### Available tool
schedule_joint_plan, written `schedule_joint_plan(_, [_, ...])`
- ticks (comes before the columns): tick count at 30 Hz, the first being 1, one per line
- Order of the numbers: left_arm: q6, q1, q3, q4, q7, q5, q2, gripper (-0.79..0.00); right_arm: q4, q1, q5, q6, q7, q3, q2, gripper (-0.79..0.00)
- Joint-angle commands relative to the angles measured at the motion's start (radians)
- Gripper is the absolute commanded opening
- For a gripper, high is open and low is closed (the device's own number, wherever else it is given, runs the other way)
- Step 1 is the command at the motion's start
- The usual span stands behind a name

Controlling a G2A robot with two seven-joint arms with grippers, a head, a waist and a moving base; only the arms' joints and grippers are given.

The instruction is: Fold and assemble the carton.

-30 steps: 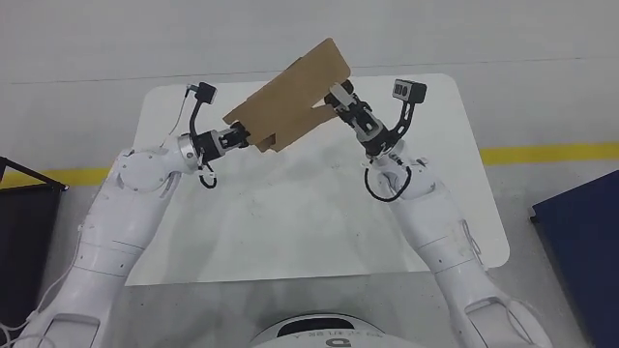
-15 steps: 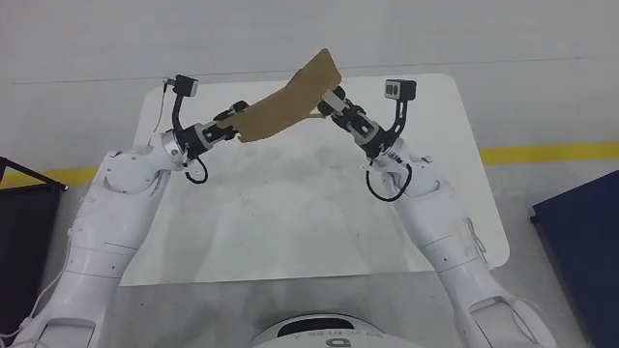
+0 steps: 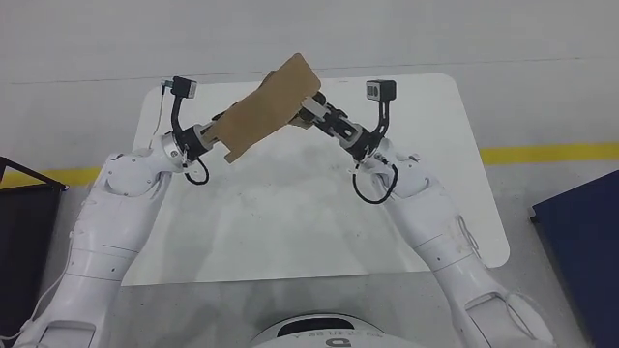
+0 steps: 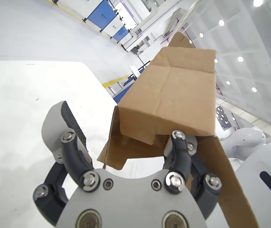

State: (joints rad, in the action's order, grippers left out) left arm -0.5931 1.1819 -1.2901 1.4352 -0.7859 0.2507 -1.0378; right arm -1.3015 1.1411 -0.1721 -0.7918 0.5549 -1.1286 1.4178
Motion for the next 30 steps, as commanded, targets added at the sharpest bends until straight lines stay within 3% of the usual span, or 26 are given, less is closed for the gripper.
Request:
schedule_joint_plan(1, [0.001, 0.0, -0.001, -0.002, 0.001, 0.002, 0.0, 0.0, 0.001, -0.003, -0.008, -0.004, 0.007, 0.003, -0.001, -0.502])
schedule_joint_plan(4, [0.001, 0.0, -0.003, -0.005, 0.0, 0.005, 0.0, 0.0, -0.001, -0.005, -0.039, -0.013, 0.03, 0.011, -0.002, -0.446])
schedule_joint_plan(10, [0.006, -0.001, -0.002, -0.008, -0.008, 0.012, 0.0, 0.0, -0.01, -0.014, -0.028, -0.003, 0.082, 0.029, -0.007, -0.456])
schedule_joint_plan(24, [0.023, 0.012, -0.018, 0.0, 0.037, -0.057, 0.002, 0.0, -0.01, -0.053, -0.038, 0.06, 0.262, 0.076, -0.022, -0.582])
schedule_joint_plan(30, [0.026, 0.02, -0.023, -0.005, 0.046, -0.04, 0.002, 0.0, -0.013, -0.066, -0.029, 0.053, 0.328, 0.099, -0.028, -0.511])
